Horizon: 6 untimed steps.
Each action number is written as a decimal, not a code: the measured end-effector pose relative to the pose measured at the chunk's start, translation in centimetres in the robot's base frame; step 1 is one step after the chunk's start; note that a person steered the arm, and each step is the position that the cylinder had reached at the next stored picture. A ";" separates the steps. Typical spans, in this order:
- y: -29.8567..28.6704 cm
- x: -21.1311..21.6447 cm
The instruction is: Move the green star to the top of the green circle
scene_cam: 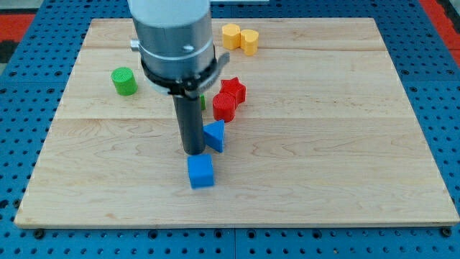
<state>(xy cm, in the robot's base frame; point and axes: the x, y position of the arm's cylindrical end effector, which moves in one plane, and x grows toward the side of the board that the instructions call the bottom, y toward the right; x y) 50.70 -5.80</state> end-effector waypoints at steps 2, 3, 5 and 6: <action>1.6 -5.6; 1.9 -7.8; -11.0 -15.1; -4.4 -14.3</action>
